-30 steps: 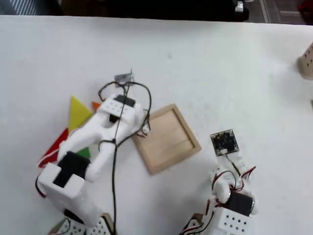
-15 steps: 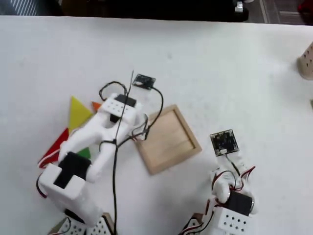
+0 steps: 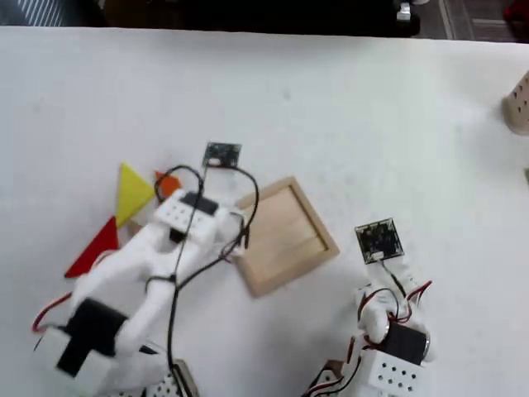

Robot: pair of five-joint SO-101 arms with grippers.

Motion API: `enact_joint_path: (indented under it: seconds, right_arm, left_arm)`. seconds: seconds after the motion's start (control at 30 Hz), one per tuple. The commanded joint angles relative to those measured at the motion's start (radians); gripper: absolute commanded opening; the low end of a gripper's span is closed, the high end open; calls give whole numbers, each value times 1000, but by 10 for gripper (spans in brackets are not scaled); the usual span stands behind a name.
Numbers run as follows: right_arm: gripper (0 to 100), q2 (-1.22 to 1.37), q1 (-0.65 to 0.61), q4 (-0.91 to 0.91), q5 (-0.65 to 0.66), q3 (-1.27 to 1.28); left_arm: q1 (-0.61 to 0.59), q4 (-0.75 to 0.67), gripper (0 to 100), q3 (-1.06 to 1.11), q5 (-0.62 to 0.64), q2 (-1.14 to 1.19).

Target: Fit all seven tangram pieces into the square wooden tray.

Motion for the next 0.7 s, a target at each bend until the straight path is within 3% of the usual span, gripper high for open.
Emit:
enact_joint_path:
  seconds: [0.0,0.23,0.33,0.67]
  right_arm:
    - [18,-2,12,7,12,3]
    - [18,-2,12,7,12,3]
    - [18,-2,12,7,12,3]
    - [18,-2,21,7,12,3]
  left_arm:
    - [8,-69,192,92,106,-134]
    - [1,-57,192,-15,115,93]
    - [1,29,192,-152,101,197]
    - [25,66,189,-456,-354,325]
